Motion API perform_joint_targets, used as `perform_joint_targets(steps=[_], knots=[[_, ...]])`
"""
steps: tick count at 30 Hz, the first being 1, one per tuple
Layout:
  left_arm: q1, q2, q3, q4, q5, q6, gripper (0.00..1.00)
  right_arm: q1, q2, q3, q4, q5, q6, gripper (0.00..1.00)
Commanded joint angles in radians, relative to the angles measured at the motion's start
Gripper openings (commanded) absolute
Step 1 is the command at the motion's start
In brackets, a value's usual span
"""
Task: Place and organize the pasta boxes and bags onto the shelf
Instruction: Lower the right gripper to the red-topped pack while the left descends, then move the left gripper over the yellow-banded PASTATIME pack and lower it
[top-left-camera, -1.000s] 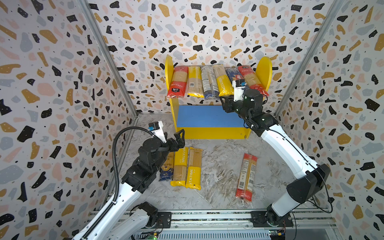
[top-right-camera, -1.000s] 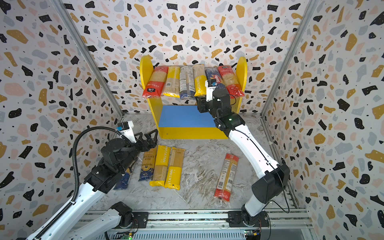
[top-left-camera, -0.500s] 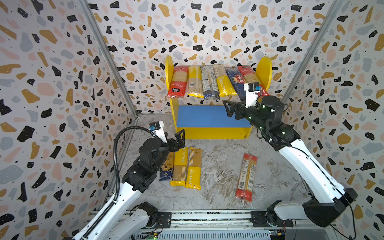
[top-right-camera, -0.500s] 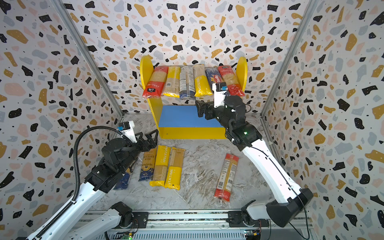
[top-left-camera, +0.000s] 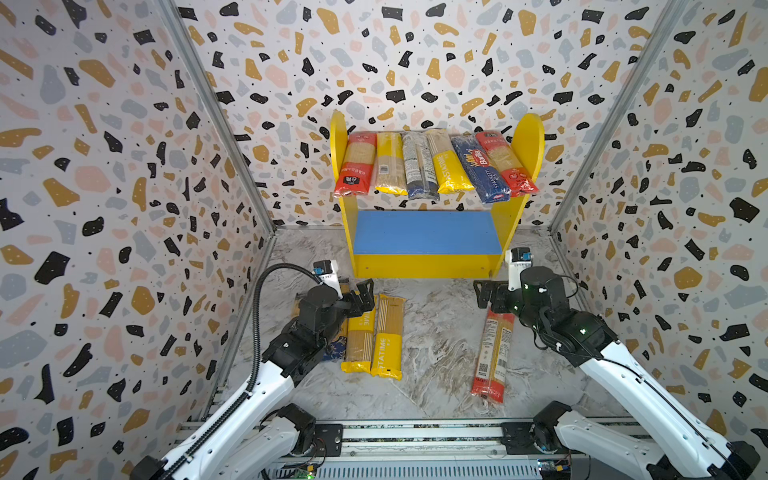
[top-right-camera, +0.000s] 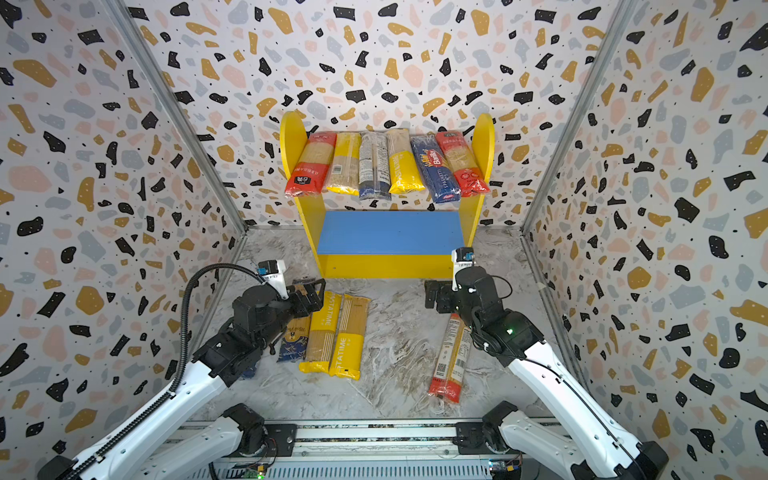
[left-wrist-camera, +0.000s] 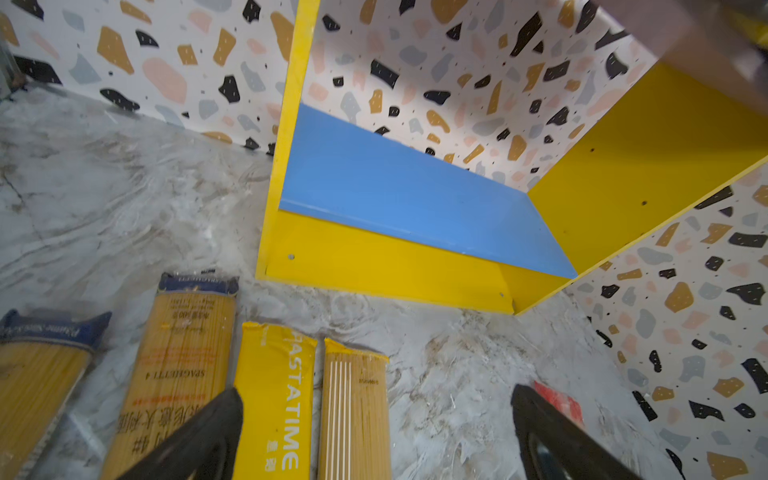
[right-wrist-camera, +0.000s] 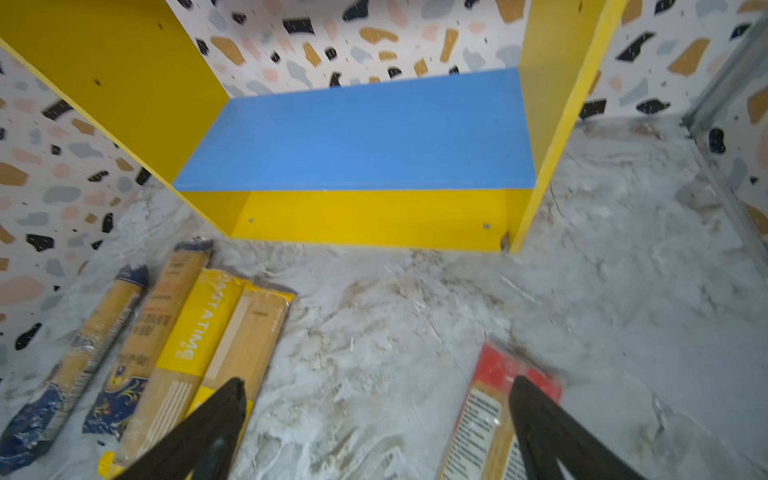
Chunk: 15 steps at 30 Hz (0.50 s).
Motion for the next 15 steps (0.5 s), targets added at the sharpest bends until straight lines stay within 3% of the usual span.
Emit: perform_joint_targets(steps=[1, 15], knots=[[-0.045, 0.015, -0.036, 0.042, -0.047, -0.033, 1.0, 0.006, -0.066, -0.032, -0.045, 0.027, 0.074, 0.99], [-0.262, 0.271, -0.109, 0.033, -0.239, -0.102, 0.99, 0.009, -0.15, -0.126, -0.042, -0.025, 0.051, 0.99]])
